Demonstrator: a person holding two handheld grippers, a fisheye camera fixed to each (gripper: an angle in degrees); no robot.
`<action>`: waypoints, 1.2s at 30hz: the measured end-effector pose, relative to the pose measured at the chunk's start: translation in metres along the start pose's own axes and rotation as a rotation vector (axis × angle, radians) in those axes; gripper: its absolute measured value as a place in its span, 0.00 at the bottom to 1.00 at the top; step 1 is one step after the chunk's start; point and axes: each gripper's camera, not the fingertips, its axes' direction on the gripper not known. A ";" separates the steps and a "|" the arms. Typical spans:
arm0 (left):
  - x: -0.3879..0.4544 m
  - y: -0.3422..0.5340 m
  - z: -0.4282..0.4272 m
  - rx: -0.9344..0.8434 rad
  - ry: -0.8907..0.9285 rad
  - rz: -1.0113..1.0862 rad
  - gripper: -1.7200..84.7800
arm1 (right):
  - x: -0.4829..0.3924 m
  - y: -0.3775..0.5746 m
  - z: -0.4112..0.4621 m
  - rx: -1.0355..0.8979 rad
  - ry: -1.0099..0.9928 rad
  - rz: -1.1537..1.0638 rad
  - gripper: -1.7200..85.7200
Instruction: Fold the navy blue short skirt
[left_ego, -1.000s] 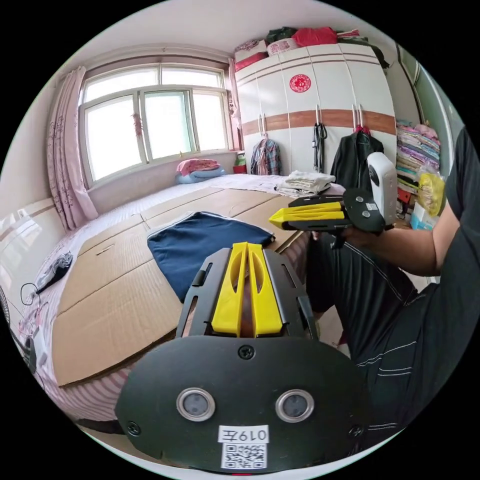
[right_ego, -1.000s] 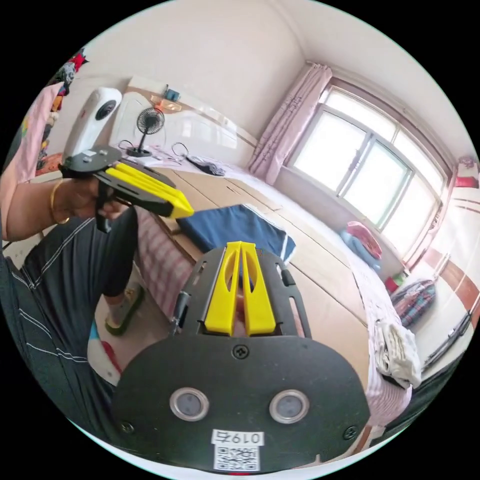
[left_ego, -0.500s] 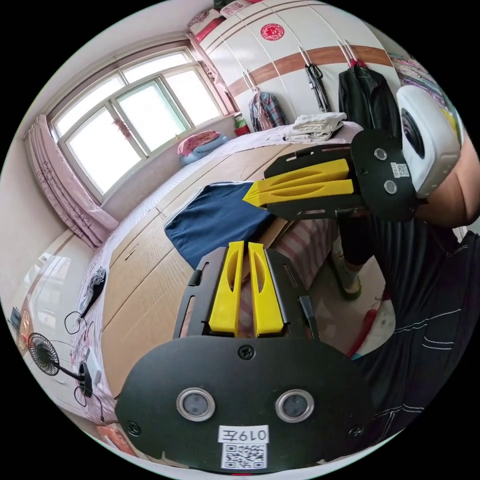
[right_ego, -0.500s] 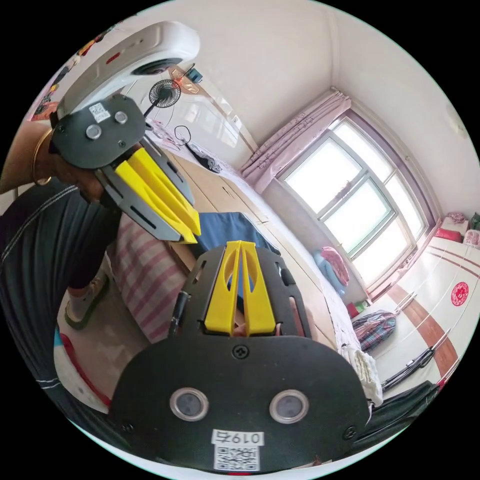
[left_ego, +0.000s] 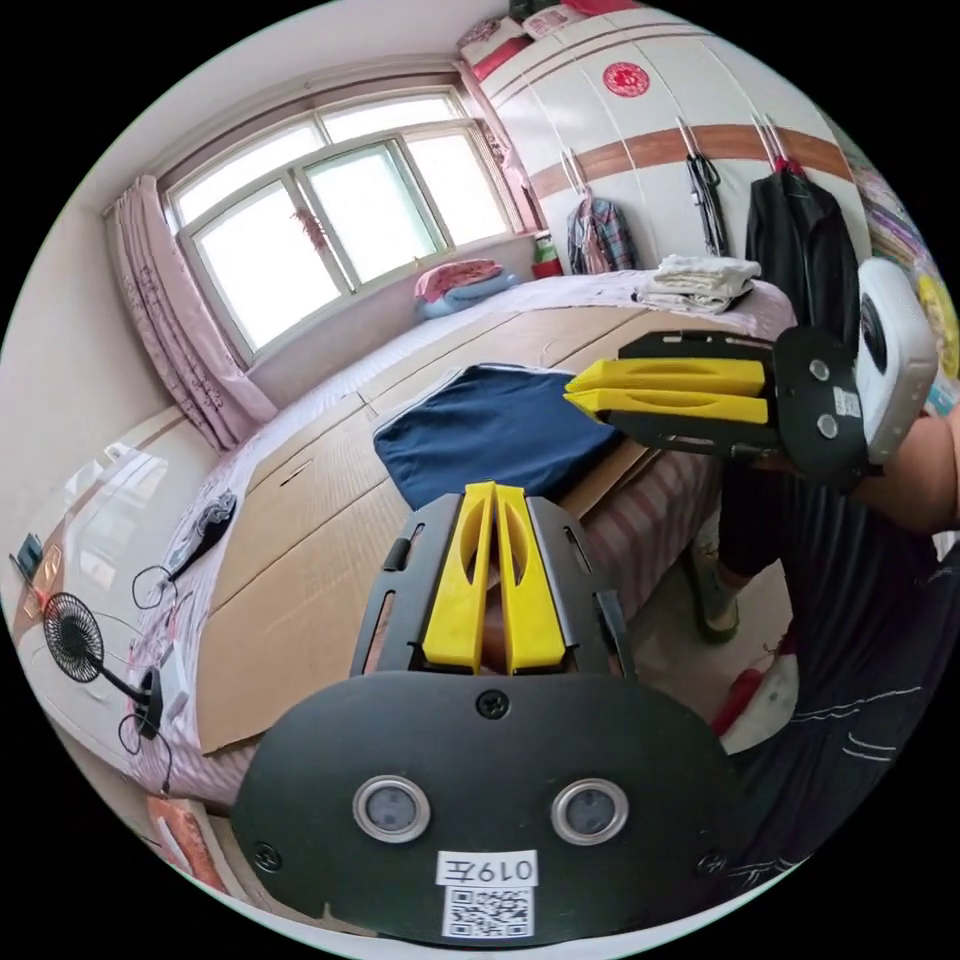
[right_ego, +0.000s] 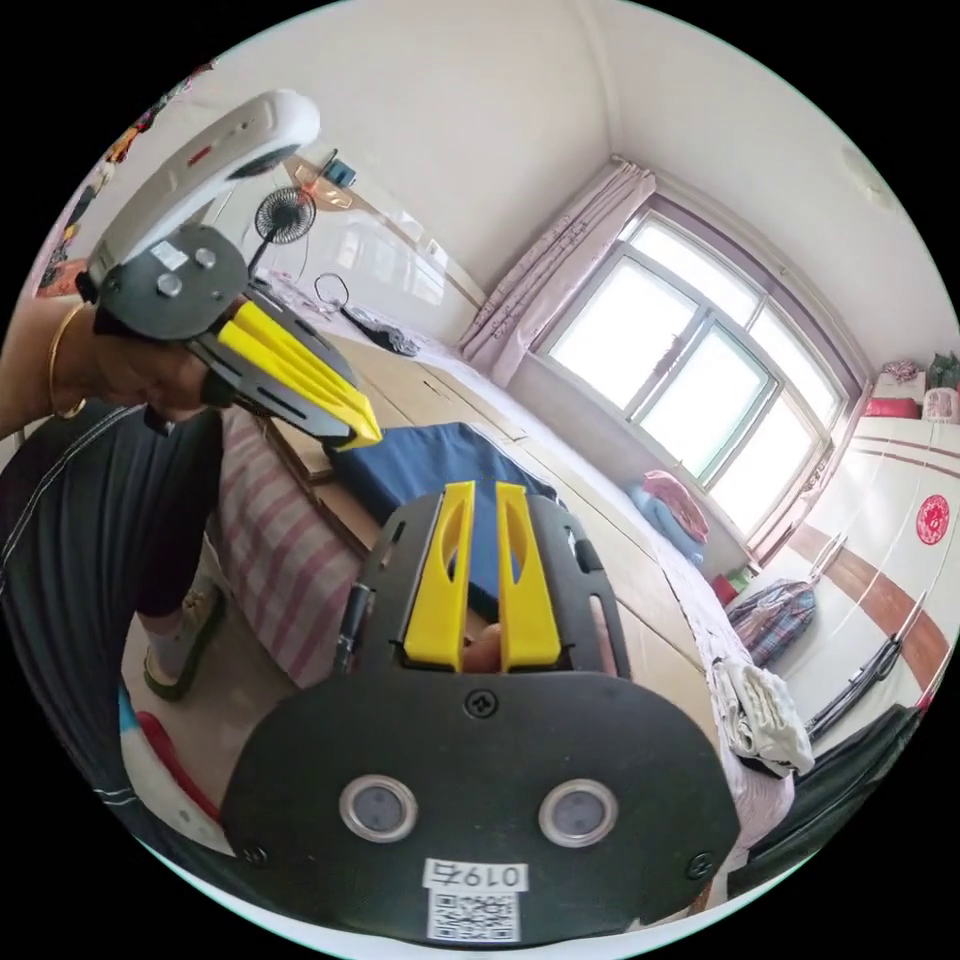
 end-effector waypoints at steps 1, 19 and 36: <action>0.004 -0.001 0.000 -0.002 0.003 0.017 0.04 | -0.009 0.003 0.003 -0.002 0.019 -0.035 0.11; 0.077 -0.051 0.004 -0.126 -0.119 0.297 0.13 | -0.135 0.034 0.062 -0.159 0.072 -0.393 0.14; 0.121 -0.089 0.001 -0.173 -0.181 0.371 0.05 | -0.194 0.054 0.087 -0.170 0.089 -0.461 0.02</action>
